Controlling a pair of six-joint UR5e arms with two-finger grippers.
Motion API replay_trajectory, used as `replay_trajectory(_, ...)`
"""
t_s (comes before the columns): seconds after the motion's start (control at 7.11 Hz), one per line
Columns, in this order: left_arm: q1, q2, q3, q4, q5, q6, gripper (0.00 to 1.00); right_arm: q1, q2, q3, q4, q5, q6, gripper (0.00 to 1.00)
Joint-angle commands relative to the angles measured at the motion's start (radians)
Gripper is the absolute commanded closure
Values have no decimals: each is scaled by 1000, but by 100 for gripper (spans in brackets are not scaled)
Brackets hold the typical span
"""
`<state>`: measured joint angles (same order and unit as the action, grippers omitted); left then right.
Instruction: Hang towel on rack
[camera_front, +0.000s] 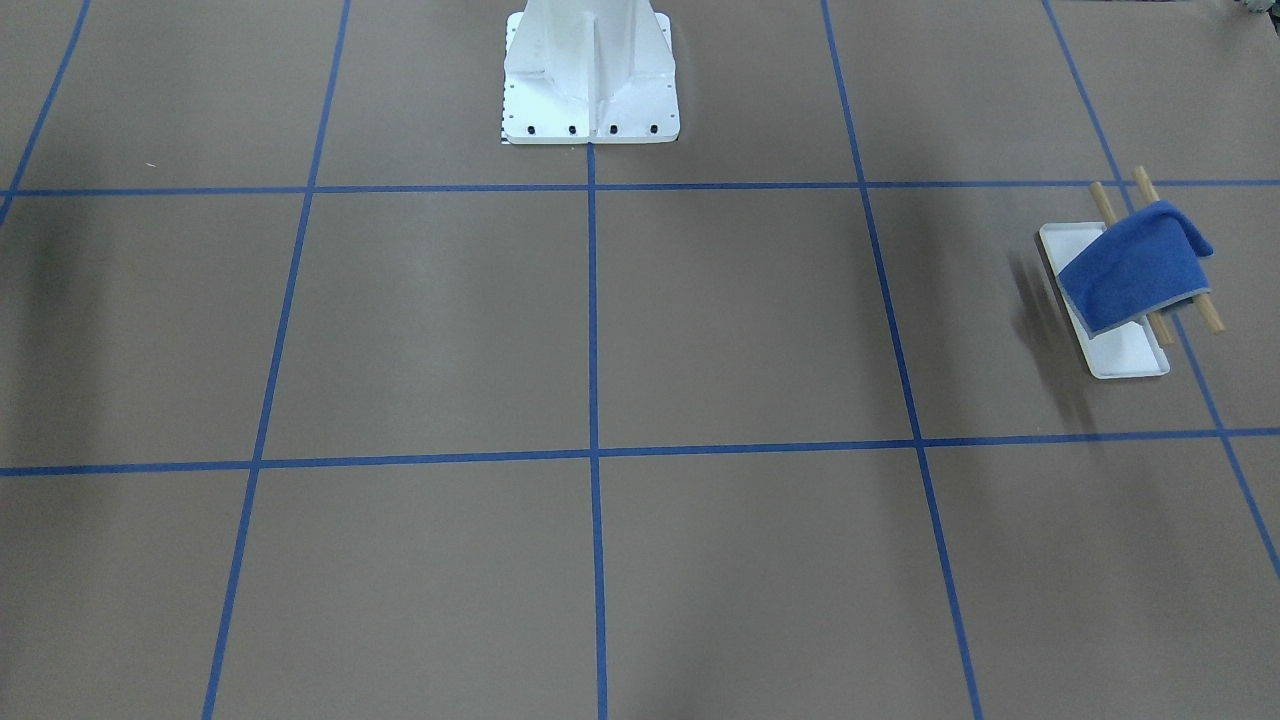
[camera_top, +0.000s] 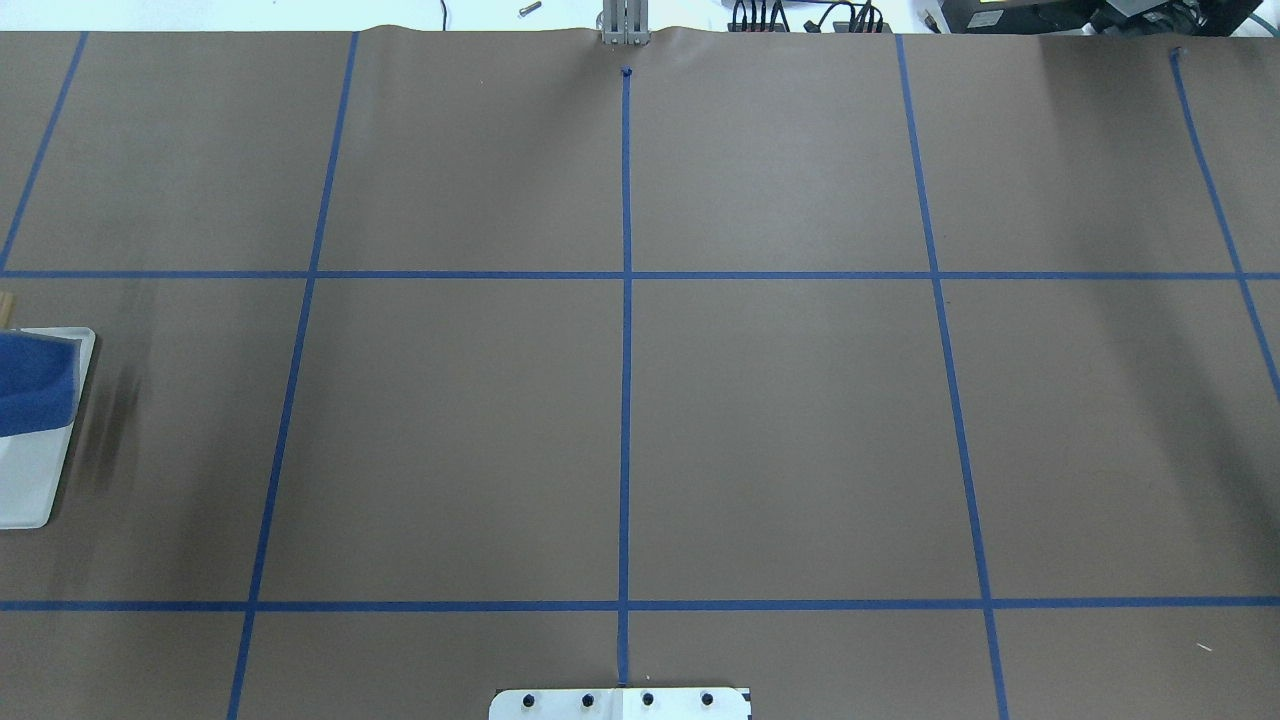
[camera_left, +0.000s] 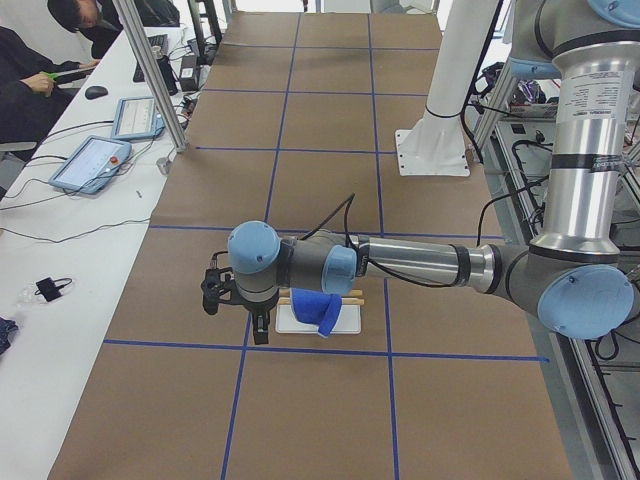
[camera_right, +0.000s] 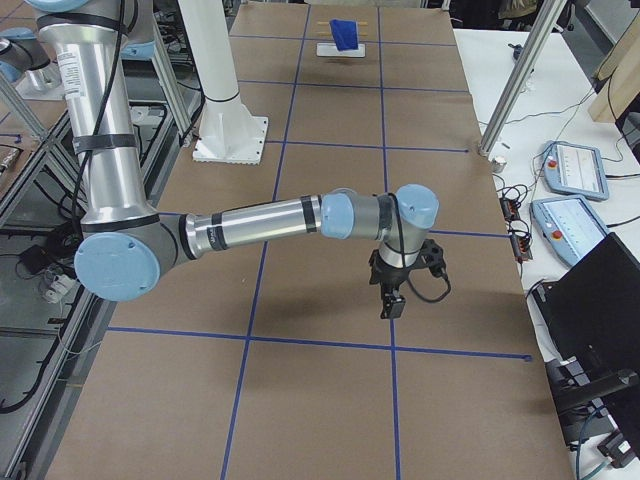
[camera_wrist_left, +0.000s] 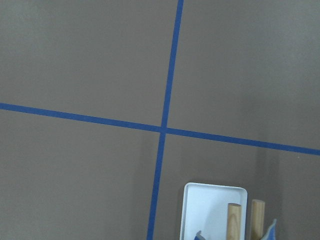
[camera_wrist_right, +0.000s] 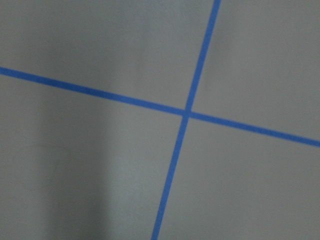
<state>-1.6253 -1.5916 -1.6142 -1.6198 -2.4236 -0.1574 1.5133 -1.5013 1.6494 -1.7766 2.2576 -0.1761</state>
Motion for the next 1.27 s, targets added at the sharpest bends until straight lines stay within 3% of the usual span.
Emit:
replay_trajectory(0.0, -10, 1, 61, -21, 1, 25, 1, 96, -131, -16, 68, 78, 12, 0)
replay_trajectory(0.28, -13, 15, 137, -125, 45, 108, 1, 116, -146, -11, 68, 82, 68, 0)
replay_trajectory(0.42, -12, 9, 122, -130, 132, 104, 1, 116, -151, -10, 69, 82, 70, 0)
replay_trajectory(0.56, -10, 7, 100, -141, 159, 102, 1, 117, -151, -5, 69, 79, 70, 0)
replay_trajectory(1.13, -2, 9, 59, -163, 161, 101, 1, 117, -149, -3, 71, 43, 67, 0)
